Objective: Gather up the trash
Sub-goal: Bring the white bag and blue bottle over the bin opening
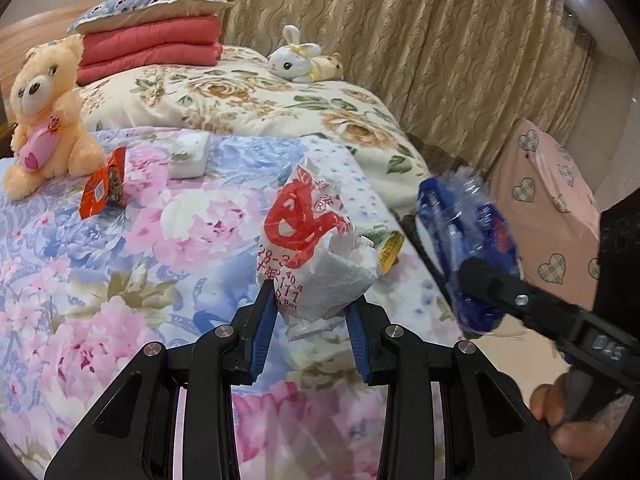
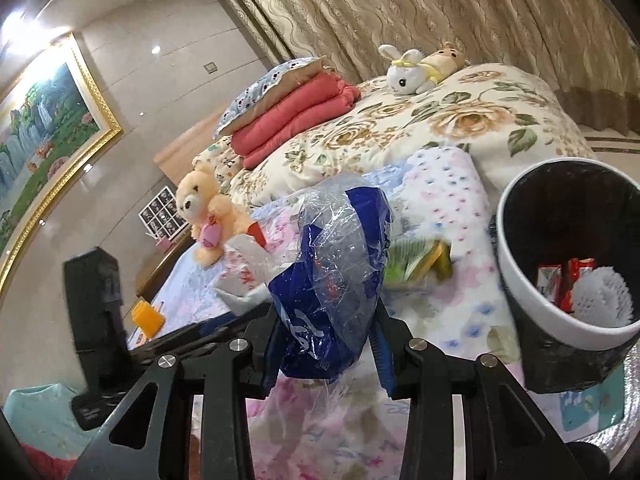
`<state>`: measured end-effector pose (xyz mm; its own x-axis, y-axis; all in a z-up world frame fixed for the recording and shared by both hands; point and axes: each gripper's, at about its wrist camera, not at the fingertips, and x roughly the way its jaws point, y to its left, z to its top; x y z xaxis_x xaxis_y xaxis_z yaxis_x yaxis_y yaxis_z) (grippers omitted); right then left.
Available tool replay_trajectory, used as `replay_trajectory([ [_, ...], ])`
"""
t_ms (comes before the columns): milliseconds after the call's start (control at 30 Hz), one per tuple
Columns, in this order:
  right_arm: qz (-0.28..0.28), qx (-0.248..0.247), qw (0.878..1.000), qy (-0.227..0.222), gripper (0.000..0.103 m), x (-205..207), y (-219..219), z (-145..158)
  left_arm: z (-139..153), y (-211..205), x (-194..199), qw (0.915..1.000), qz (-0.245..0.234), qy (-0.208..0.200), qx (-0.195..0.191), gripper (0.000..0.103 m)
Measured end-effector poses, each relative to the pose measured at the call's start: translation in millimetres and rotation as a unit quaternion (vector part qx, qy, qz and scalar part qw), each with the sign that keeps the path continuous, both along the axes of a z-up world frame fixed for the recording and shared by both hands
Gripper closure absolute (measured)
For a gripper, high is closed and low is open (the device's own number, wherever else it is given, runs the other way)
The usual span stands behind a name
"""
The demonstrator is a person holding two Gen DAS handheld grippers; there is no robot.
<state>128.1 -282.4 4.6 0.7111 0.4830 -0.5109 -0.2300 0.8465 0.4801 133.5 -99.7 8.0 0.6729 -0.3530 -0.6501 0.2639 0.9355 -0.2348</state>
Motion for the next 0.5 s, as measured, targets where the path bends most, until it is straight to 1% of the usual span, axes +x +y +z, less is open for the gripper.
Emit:
replay_trajectory([
  [133, -0.015, 0.001, 1.0, 0.01, 0.064, -2, -13, -6, 5, -12, -1, 0.9999, -0.015, -0.005, 0.0, 0.07],
  [500, -0.06, 0.0, 0.998, 0.019, 0.063, -8, -58, -12, -1, -60, 8, 0.9983, -0.057, 0.005, 0.011, 0.07],
])
